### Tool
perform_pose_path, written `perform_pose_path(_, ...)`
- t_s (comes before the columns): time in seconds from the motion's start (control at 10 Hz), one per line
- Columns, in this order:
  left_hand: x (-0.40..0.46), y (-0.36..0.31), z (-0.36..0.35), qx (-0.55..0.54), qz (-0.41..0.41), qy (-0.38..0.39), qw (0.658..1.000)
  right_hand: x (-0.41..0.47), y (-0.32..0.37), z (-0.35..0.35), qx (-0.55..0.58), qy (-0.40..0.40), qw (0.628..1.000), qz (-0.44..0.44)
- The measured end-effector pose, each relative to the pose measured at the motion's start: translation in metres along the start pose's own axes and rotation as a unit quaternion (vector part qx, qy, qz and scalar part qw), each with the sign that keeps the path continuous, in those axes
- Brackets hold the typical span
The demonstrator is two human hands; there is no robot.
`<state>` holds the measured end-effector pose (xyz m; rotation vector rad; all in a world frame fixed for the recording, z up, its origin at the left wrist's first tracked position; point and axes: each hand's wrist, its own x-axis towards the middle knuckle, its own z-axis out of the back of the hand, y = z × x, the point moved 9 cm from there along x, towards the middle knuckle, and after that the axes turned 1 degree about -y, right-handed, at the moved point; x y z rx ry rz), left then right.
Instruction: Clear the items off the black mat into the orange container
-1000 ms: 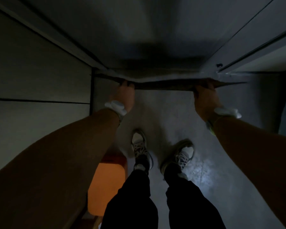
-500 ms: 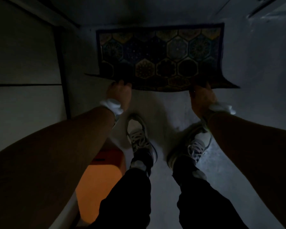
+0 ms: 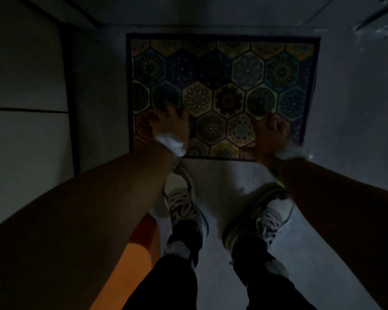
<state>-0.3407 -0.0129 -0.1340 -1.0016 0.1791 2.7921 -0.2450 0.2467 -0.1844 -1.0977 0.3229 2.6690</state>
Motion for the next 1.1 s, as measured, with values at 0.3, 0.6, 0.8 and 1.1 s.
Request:
perform_pose_path(0.3, 0.087, -0.025, -0.021, -0.106, -0.065, 0.034, 0.992, 0.087, 0.011, 0.018, 0.008, -0.022, 0.999, -0.027)
perform_pose_path(0.6, 0.112, -0.021, -0.028, -0.126, -0.072, 0.017, 0.989, 0.094, 0.011, 0.026, 0.008, -0.047, 0.999, -0.019)
perform_pose_path(0.8, 0.117, -0.021, -0.024, -0.134, -0.052, 0.026, 0.989, 0.103, 0.011, 0.035, -0.005, -0.077, 0.997, -0.007)
perform_pose_path(1.1, 0.04, -0.038, 0.042, -0.235, -0.149, 0.054, 0.959, 0.016, 0.049, 0.099, 0.008, -0.022, 0.998, 0.052)
